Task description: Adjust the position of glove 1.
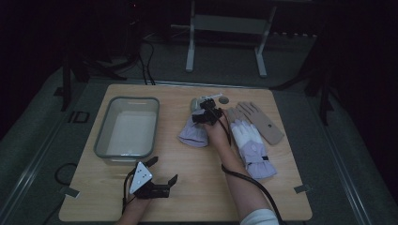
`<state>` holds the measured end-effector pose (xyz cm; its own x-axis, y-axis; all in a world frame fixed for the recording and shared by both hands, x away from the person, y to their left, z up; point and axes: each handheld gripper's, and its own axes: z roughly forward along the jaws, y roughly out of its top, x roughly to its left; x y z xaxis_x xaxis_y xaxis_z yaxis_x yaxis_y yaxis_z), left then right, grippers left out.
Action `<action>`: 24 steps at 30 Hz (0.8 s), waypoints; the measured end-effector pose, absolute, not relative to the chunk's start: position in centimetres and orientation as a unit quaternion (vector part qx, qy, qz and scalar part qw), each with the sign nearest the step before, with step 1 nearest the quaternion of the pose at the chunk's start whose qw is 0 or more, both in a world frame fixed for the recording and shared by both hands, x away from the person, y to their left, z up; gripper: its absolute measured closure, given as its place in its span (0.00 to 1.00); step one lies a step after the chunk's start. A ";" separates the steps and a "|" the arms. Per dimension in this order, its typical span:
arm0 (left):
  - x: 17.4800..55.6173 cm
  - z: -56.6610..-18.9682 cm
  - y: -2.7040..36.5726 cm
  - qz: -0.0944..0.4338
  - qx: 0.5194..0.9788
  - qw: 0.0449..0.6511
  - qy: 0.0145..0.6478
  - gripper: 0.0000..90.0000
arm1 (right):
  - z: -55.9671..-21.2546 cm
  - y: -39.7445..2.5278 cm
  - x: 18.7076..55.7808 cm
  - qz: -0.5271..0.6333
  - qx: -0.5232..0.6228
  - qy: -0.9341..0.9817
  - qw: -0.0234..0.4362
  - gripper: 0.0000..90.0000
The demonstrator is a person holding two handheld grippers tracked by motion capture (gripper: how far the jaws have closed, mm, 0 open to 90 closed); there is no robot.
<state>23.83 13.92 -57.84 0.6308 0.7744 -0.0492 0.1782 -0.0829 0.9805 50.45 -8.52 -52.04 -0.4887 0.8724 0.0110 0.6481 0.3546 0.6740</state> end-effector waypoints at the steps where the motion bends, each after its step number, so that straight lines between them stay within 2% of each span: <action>1: 23.8 -57.8 13.9 0.255 0.690 0.583 0.346 0.02 | -52.4 -8.4 50.5 0.313 0.476 0.802 0.177 0.26; 5: 23.9 -57.8 13.9 0.255 0.690 0.583 0.346 0.02 | -53.5 -8.1 50.7 0.303 0.483 0.804 0.172 0.24; 11: 23.8 -57.8 13.9 0.256 0.689 0.583 0.346 0.02 | -54.6 -8.1 50.8 0.298 0.472 0.814 0.161 0.31; 19: 23.9 -57.8 13.9 0.255 0.690 0.582 0.347 0.02 | -54.0 -7.9 50.6 0.302 0.449 0.829 0.139 0.78; 21: 23.9 -57.8 14.0 0.254 0.690 0.582 0.347 0.02 | -53.8 -7.8 50.6 0.301 0.452 0.829 0.136 0.86; 24: 23.9 -57.8 14.0 0.253 0.691 0.582 0.347 0.02 | -53.3 -7.9 50.5 0.301 0.453 0.829 0.131 0.90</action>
<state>23.90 13.96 -57.83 0.6309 0.7739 -0.0553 0.1856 -0.0814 0.9792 50.50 -7.93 -53.27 -0.5554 0.8297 0.0562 0.6721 0.4081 0.6179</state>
